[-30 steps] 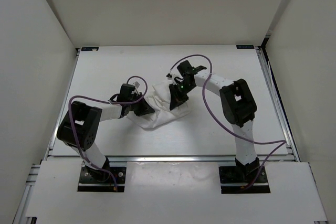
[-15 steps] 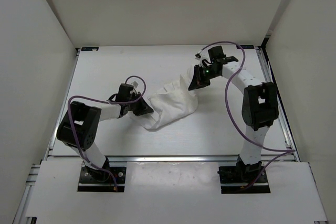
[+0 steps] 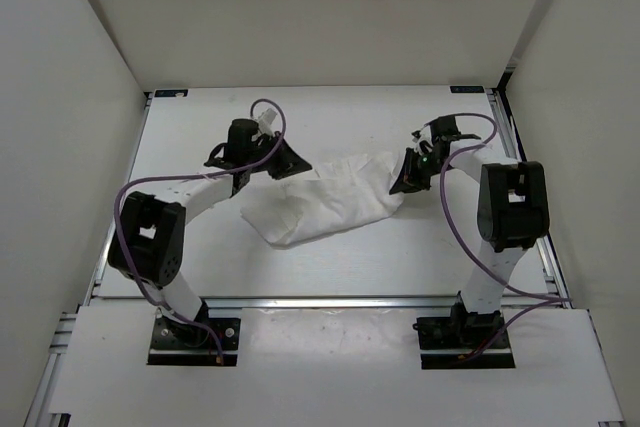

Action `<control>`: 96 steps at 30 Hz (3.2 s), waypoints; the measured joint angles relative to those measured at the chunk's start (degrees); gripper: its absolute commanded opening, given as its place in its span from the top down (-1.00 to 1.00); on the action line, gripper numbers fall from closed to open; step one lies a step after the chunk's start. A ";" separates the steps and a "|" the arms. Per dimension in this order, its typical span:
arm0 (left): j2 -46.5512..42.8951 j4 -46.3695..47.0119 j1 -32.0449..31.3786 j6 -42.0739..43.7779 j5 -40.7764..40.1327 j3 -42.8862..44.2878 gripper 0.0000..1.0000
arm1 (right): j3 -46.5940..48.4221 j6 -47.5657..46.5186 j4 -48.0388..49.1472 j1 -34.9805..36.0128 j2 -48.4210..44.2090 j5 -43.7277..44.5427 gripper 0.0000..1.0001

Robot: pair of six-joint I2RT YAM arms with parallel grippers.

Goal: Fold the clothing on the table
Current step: Fold the skirt

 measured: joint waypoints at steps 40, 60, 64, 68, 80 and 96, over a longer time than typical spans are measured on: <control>9.70 10.60 -4.39 -3.80 -7.34 -10.51 1.00 | -17.59 6.36 2.01 3.28 -16.65 -0.66 0.99; 8.28 8.90 -3.91 -2.40 -8.35 -11.02 1.00 | 24.52 -4.42 -8.50 26.51 15.58 -9.18 1.00; 7.61 8.61 -3.04 -2.27 -7.87 -11.87 1.00 | 24.52 -7.50 -14.82 27.12 18.71 -11.34 0.75; 7.58 8.59 -2.36 -2.29 -7.28 -11.98 1.00 | 24.39 -8.83 -17.66 25.20 18.40 -12.94 -0.36; 7.61 8.28 -2.19 -2.27 -7.15 -11.89 1.00 | 22.25 -5.62 -11.69 15.85 4.17 -20.63 0.86; 5.14 5.18 1.53 -1.57 -6.95 -12.74 1.00 | 15.13 2.14 -2.82 19.41 11.91 -23.43 1.00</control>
